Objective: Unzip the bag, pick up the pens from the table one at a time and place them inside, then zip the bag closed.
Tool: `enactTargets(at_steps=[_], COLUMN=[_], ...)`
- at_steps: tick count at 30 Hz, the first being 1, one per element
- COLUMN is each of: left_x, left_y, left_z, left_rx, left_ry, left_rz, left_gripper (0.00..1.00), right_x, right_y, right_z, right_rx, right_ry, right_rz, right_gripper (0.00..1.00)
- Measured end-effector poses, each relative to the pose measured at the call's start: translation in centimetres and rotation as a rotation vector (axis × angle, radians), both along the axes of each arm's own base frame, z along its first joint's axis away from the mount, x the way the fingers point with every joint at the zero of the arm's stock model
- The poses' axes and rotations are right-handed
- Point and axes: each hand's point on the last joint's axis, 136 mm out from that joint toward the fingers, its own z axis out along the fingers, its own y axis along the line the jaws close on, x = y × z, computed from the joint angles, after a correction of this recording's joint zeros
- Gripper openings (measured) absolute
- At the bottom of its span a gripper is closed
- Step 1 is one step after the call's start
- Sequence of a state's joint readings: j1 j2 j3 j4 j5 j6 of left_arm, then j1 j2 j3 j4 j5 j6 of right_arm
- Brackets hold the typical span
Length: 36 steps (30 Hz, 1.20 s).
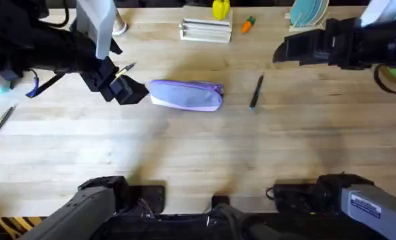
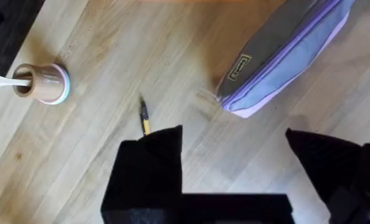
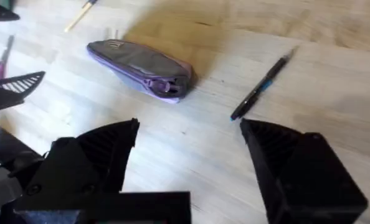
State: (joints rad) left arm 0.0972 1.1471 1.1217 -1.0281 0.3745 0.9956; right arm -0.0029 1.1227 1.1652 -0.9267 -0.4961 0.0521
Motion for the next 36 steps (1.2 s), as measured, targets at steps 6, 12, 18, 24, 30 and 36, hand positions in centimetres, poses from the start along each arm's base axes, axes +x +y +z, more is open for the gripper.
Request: enactTargets(at_steps=[6,12,18,24,30,36], left_x=[-0.3,-0.8,-2.6,-1.3,1.0,1.7], left_y=[-0.3,-1.4,-1.5,-1.2,-1.9,-2.8], left_z=[-0.5,-1.1,-4.1,-5.8,-8.0,-9.5], left_rx=[-0.039,-0.050,-0.097,-0.180,-0.304,-0.449], left_ry=[0.018,0.013,0.099,0.025,-0.024,-0.010], left_rz=[-0.062,-0.221,-0.455,-0.598,-0.645,-0.630], left_gripper=[0.993,0.993,0.993,0.993,0.991,0.991], right_x=[0.0,0.0,0.2,0.3,0.7,1.1], right_y=[1.3,2.0,2.9,3.7,3.9,3.9], right_z=[0.0,-1.0,-4.6,-6.1,-5.6,-5.3], right_rx=[0.073,0.115,0.185,0.273,0.311,0.324], right_ry=[0.022,0.052,0.071,0.098,0.102,0.095], right_rz=[0.049,0.087,0.101,0.078,0.059,0.044], right_gripper=[0.994,0.994,0.994,0.994,0.994,0.994])
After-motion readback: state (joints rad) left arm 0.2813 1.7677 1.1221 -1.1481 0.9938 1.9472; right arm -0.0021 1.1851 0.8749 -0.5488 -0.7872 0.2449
